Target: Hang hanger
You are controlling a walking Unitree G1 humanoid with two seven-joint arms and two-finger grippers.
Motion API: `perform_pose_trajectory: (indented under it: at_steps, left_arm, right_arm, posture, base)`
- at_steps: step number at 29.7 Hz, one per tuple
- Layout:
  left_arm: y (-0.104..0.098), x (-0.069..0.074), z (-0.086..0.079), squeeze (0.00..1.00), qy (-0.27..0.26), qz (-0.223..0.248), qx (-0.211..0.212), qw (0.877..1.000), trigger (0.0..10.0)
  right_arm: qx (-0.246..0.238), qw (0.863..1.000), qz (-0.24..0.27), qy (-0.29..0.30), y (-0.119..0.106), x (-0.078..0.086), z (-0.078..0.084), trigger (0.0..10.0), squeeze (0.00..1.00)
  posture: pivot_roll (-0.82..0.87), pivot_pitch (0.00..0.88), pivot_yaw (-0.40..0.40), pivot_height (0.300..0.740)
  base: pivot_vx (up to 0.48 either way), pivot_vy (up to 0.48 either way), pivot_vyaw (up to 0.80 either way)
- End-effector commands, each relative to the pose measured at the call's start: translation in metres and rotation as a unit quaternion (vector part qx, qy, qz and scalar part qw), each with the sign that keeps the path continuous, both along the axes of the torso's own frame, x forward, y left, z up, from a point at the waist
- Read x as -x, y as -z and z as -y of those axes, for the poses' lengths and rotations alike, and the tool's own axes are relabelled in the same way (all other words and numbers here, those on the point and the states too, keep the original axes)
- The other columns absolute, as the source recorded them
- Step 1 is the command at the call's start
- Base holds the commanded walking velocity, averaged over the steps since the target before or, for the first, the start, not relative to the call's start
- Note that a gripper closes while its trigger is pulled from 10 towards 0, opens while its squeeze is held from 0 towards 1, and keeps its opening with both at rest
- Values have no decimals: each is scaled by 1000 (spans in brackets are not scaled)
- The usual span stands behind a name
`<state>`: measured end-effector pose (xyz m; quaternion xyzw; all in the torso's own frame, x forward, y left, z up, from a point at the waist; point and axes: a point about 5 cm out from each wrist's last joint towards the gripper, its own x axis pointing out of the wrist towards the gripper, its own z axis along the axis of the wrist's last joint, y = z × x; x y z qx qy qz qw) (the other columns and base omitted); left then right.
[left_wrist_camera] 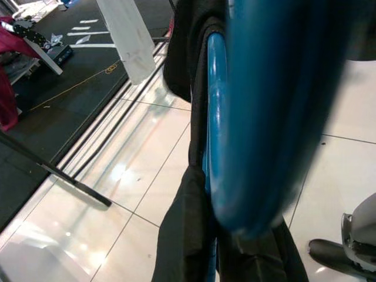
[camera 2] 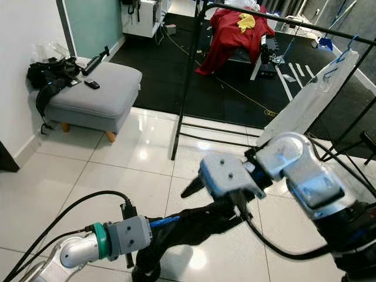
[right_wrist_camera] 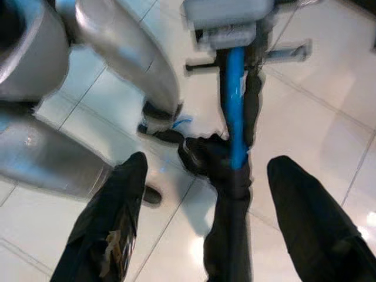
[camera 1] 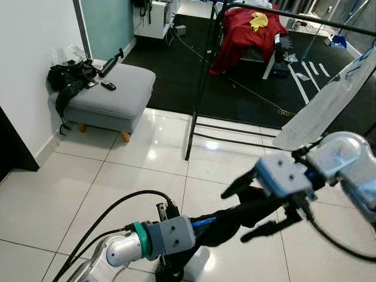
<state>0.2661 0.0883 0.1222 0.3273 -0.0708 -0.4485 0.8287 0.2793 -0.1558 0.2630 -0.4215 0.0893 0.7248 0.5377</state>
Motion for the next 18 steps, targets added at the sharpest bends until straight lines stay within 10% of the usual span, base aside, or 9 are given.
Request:
perform_pose_trajectory:
  at_steps: [1,18]
  left_arm:
    - [-1,2,5,0,17,6,2,1000,10000]
    - [-7,-1,5,0,6,10,22,1000,10000]
  right_arm:
    - [16,1000,4,6,9,-2,3,10000,0]
    - [-10,995,79,53,51,-26,-13,10000,0]
  posture:
    - [-120,133,-13,740]
    - [-89,123,-15,740]
  base:
    - [0,0,0]
    - [0,0,0]
